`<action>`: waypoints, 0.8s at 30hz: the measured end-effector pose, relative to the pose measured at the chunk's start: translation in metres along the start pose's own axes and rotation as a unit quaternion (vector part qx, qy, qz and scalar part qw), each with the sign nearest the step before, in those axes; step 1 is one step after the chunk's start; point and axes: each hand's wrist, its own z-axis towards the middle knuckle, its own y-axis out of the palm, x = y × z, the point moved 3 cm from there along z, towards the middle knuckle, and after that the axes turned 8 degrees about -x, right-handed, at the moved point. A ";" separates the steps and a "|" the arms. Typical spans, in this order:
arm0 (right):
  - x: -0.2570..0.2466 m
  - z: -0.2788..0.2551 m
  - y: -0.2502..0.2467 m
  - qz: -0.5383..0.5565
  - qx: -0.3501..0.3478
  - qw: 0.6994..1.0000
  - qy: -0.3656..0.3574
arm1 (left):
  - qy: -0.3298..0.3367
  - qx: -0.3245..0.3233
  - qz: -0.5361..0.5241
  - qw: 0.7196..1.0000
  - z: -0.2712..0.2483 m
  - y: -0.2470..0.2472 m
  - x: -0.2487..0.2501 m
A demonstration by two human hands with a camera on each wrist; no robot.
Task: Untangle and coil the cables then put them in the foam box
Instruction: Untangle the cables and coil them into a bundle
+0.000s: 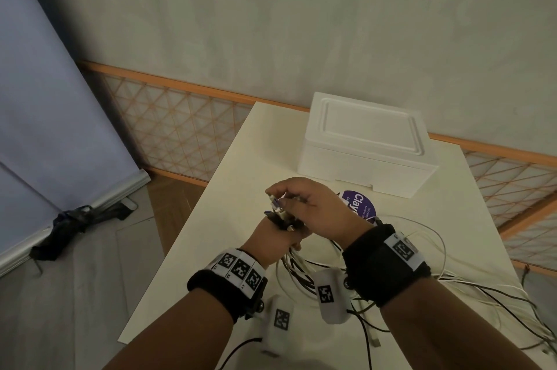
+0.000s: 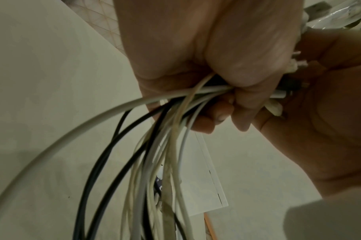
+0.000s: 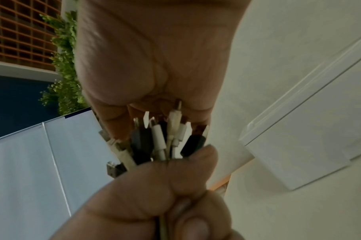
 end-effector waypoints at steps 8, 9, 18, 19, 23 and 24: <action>-0.002 0.001 -0.008 -0.026 0.042 0.999 -0.010 | 0.011 -0.025 0.049 0.998 0.002 0.001 0.002; -0.003 0.003 -0.008 -0.041 0.048 0.998 -0.007 | 0.012 -0.028 0.056 0.998 0.002 0.001 0.003; -0.022 0.009 -0.017 -0.289 0.072 0.948 -0.111 | 0.006 -0.041 0.074 0.996 0.004 0.002 0.006; -0.026 0.009 -0.016 -0.313 0.064 0.934 -0.157 | 0.004 -0.040 0.078 0.996 0.004 0.002 0.007; -0.029 0.015 -0.013 -0.348 -0.012 0.929 -0.125 | 0.004 -0.045 0.145 0.988 0.004 0.006 0.011; -0.026 0.015 -0.013 -0.350 -0.030 0.932 -0.093 | 0.007 -0.048 0.163 0.985 0.004 0.006 0.012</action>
